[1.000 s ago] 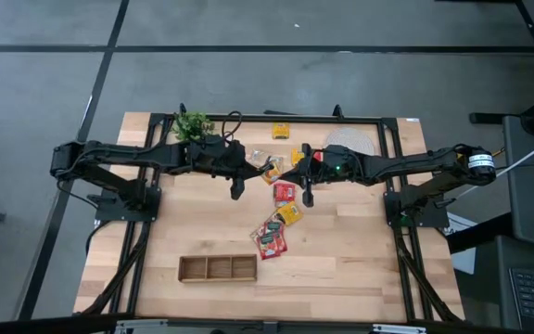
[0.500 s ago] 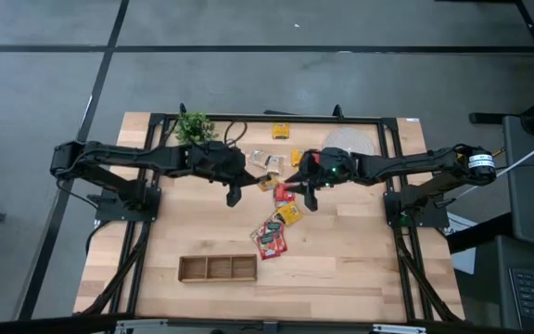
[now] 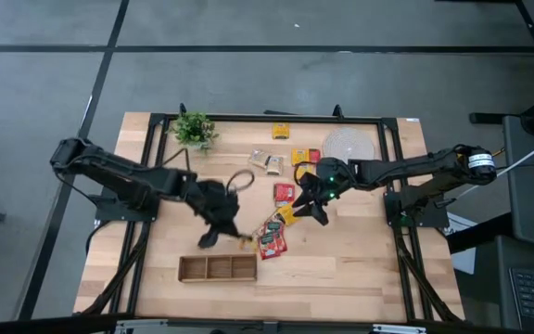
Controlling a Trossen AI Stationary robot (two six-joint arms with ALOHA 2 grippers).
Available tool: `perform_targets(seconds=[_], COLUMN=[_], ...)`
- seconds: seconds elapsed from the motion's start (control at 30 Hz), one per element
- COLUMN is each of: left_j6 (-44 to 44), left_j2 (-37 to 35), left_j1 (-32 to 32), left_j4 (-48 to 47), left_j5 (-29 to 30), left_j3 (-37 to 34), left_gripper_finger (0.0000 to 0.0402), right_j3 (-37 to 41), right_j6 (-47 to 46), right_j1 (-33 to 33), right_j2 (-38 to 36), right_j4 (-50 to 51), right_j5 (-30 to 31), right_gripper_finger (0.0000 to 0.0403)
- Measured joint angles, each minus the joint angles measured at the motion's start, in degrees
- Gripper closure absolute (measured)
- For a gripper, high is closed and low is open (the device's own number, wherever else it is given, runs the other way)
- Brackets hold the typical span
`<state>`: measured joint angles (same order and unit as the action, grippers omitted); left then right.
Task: Pick & Place Tea
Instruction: Put the yellow tea bag into the right section of the wooden organizer
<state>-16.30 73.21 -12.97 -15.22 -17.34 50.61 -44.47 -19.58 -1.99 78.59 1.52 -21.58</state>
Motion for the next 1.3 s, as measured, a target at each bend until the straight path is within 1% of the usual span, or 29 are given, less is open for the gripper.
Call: perform_targets(seconds=[0.1,0.2,0.27,0.33,0.47,0.6,0.93,1.03,1.17,1.3], left_j6=[-3.31,-6.31,-8.72,-11.69,-16.18,-19.44,-23.5,-23.61,-23.58,-23.6], left_j2=[0.11,1.4,3.17,5.53,10.31,12.43,12.09,12.09,12.09,12.09], left_j1=[-5.55,-10.22,-12.13,-13.26,-14.05,-14.1,-15.01,-15.17,-15.17,-15.17], left_j4=[0.87,1.57,2.74,3.62,3.95,3.74,-0.13,-0.02,-0.04,-0.18], left_j5=[4.26,9.96,12.4,13.34,16.67,19.41,20.38,21.24,23.38,23.87], left_j3=[0.0,0.0,0.0,0.02,0.0,0.02,0.02,0.01,0.0,0.01], left_gripper_finger=[0.04,0.0399,0.04,0.0399,0.04,0.0399,0.0399,0.0399,0.0399,0.0399], right_j3=[0.0,0.0,0.0,0.0,0.0,0.0,0.0,0.0,0.0,0.0], right_j6=[-1.18,-1.37,-1.98,-3.25,-5.8,-7.58,-8.21,-8.17,-7.75,-7.46], right_j1=[1.77,3.59,4.73,5.71,7.23,8.34,10.25,10.38,10.39,10.44], right_j2=[0.0,0.0,0.0,0.0,0.0,0.02,0.02,0.02,0.07,0.07], right_j4=[0.0,0.11,0.11,0.11,0.11,0.11,0.13,0.15,0.15,0.15], right_j5=[2.97,6.24,8.97,11.75,15.99,18.27,20.41,21.87,22.03,22.04], right_gripper_finger=[0.0228,0.0231,0.0231,0.0231,0.0231,0.0231,0.0231,0.0231,0.0231,0.0231])
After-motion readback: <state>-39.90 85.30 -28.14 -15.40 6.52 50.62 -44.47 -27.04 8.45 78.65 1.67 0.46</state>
